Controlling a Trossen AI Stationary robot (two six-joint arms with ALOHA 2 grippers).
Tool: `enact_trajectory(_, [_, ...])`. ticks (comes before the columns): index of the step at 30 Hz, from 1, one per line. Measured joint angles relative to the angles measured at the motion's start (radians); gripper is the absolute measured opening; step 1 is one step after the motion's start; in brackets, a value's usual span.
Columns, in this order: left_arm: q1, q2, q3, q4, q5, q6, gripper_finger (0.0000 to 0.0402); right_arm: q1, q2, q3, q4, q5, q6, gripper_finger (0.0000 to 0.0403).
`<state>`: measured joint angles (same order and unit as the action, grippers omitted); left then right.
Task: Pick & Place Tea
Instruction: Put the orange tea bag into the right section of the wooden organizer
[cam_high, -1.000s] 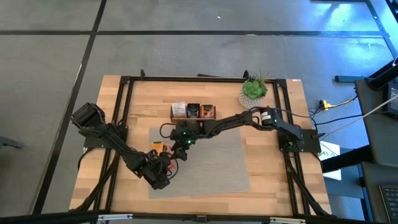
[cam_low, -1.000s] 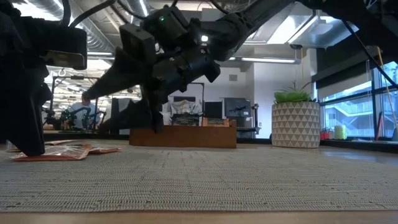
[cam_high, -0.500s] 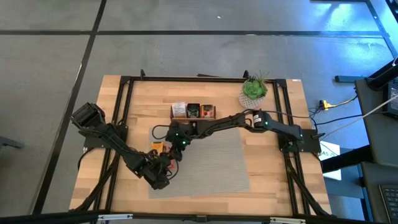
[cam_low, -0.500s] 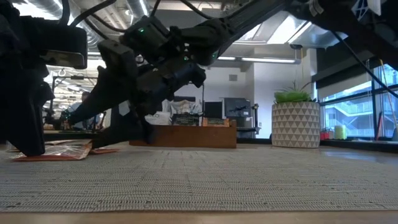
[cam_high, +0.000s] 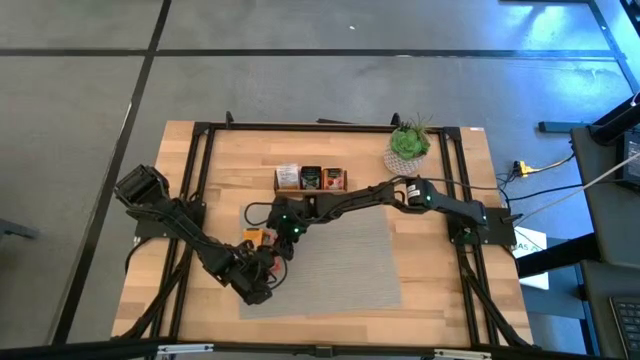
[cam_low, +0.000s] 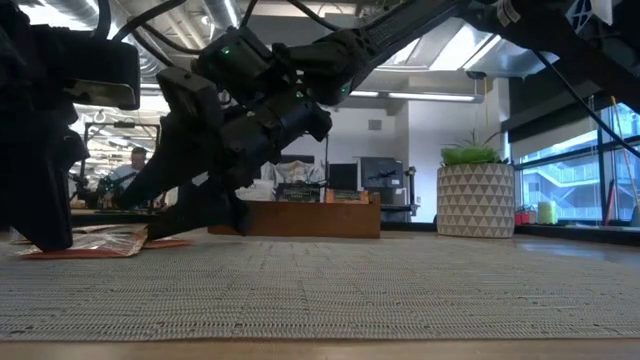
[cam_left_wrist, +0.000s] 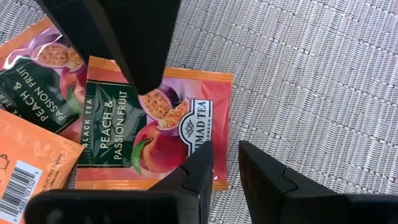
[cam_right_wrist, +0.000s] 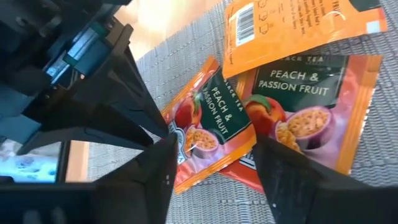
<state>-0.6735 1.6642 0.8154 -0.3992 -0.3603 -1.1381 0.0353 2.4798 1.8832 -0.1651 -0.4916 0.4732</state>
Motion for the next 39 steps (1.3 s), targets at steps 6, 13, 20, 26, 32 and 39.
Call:
enact_trajectory(6, [0.0, 0.0, 0.0, 0.0, -0.003, 0.0, 0.0072, 0.0, 0.0, -0.001, -0.001, 0.005, -0.016, 0.0142])
enact_trajectory(13, [0.0, 0.0, 0.0, 0.0, -0.005, 0.0, 0.0072, 0.001, 0.0, -0.001, 0.001, 0.013, -0.064, 0.0087])
enact_trajectory(20, [0.0, 0.001, 0.0, 0.003, -0.013, -0.001, 0.0072, 0.001, 0.0, -0.002, 0.001, 0.079, -0.084, 0.0061])
enact_trajectory(26, [0.0, 0.001, 0.0, 0.003, -0.015, 0.0, 0.0072, 0.002, 0.006, -0.002, 0.005, 0.063, -0.09, 0.006])
enact_trajectory(32, [0.0, 0.001, 0.0, 0.002, -0.019, 0.0, 0.0072, 0.004, 0.008, -0.002, -0.014, 0.055, -0.119, 0.006])
enact_trajectory(39, [0.0, 0.001, 0.0, 0.001, -0.022, -0.001, 0.0072, 0.006, 0.008, -0.002, -0.021, 0.053, -0.116, 0.006])
